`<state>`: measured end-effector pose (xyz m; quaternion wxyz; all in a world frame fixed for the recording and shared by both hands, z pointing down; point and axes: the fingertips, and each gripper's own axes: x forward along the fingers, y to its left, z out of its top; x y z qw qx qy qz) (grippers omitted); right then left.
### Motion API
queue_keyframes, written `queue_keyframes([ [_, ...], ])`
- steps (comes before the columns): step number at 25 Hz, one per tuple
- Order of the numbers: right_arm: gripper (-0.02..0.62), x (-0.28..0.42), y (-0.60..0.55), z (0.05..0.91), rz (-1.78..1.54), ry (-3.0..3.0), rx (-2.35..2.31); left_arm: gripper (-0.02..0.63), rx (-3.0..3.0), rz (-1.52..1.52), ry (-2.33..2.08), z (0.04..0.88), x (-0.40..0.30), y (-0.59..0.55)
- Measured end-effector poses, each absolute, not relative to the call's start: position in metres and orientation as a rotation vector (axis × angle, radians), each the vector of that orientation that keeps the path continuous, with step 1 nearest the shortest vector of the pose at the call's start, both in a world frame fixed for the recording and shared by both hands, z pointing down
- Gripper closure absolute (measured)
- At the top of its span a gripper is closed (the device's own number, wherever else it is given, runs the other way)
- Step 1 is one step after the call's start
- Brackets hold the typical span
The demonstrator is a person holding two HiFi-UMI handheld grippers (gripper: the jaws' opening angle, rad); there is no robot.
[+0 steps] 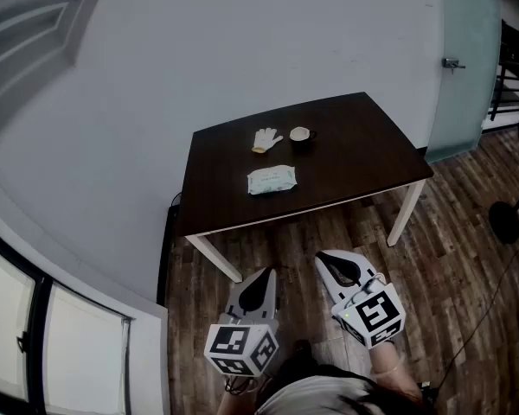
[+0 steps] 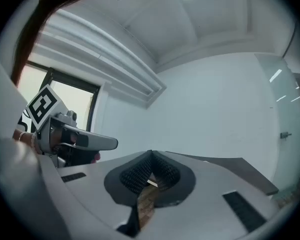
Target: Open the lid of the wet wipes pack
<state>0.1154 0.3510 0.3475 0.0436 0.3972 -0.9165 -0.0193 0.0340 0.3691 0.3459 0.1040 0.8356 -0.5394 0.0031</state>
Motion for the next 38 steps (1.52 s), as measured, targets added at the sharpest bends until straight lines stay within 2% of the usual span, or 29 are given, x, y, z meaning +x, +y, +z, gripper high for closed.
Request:
queue_keyframes([
  [26, 0.591, 0.017, 0.247, 0.359, -0.046, -2.772, 1.283, 0.592, 2.475, -0.022, -1.507, 0.361, -0.057, 0.265],
  [38, 0.592, -0.006, 0.212, 0.366, -0.081, -2.71, 1.3, 0.592, 2.497, -0.037, -1.45, 0.367, -0.076, 0.225],
])
